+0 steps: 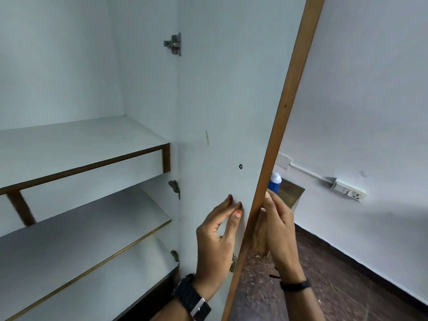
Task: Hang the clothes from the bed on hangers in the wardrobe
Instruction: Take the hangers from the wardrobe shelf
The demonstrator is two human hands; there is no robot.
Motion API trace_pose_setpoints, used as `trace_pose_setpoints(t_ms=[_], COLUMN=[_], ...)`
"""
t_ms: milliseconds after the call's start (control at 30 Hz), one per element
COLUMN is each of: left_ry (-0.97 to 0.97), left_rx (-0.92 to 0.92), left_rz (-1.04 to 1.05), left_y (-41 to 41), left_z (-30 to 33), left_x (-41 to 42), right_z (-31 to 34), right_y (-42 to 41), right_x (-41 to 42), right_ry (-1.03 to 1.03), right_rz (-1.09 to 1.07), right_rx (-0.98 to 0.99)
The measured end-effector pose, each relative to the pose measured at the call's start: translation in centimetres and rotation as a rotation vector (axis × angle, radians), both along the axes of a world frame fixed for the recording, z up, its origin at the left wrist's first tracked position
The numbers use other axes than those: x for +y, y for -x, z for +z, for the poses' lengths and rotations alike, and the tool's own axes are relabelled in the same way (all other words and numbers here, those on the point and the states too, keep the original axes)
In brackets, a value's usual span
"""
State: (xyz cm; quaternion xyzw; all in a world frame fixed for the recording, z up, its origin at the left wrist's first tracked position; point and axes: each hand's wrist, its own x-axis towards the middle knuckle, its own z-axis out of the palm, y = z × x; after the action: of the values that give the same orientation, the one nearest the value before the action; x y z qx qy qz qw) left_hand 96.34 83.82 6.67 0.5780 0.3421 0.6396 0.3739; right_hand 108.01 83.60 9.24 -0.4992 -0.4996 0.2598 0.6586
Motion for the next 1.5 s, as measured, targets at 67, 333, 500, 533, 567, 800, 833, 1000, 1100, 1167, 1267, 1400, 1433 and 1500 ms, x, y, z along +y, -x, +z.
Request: trace_pose_setpoints(t_ms=[67, 333, 500, 533, 567, 800, 833, 1000, 1100, 1167, 1267, 1400, 1433, 1500], left_ry=[-0.030, -0.173, -0.220, -0.236, -0.255, -0.407, -0.414, -0.414, -0.381, -0.322, -0.214, -0.085, -0.054, 0.005], left_rx=[0.062, 0.311, 0.512, 0.554, 0.593, 0.832, 0.848, 0.838, 0.794, 0.724, 0.611, 0.453, 0.398, 0.284], left_rz=[-0.004, 0.041, -0.016, -0.028, -0.036, 0.055, 0.067, 0.053, -0.003, -0.046, -0.103, -0.136, -0.135, -0.114], left_y=[-1.9, -8.0, -11.3, -12.0, -12.6, -17.0, -17.4, -17.7, -17.1, -16.6, -15.9, -14.6, -14.0, -12.6], left_z=[-0.2, -1.0, -0.8, -0.8, -0.9, -0.8, -0.9, -1.7, -1.4, -0.9, 0.0, 0.8, 0.9, 1.1], left_x=[0.6, 3.9, 6.3, 6.8, 7.2, 11.0, 11.2, 11.6, 11.4, 11.3, 11.0, 10.7, 10.6, 10.3], right_z=[0.2, 1.2, 0.9, 0.9, 1.0, 2.1, 2.1, 1.8, 1.5, 1.2, 0.9, 0.2, -0.1, -0.7], right_y=[-1.3, -6.0, -10.0, -10.7, -11.4, -16.2, -16.6, -16.9, -16.3, -15.9, -14.9, -12.1, -11.2, -9.3], right_x=[-0.5, 1.2, 3.9, 4.5, 5.0, 8.9, 9.2, 9.5, 9.3, 9.1, 8.6, 8.1, 8.1, 8.0], right_ry=[-0.043, -0.154, -0.165, -0.158, -0.151, -0.078, -0.074, -0.091, -0.102, -0.122, -0.185, -0.219, -0.216, -0.187], right_rz=[-0.035, -0.230, -0.330, -0.344, -0.356, -0.402, -0.405, -0.414, -0.459, -0.532, -0.689, -0.666, -0.624, -0.528], right_rx=[0.010, -0.147, -0.171, -0.173, -0.176, -0.176, -0.178, -0.180, -0.123, -0.053, 0.070, 0.074, 0.071, 0.064])
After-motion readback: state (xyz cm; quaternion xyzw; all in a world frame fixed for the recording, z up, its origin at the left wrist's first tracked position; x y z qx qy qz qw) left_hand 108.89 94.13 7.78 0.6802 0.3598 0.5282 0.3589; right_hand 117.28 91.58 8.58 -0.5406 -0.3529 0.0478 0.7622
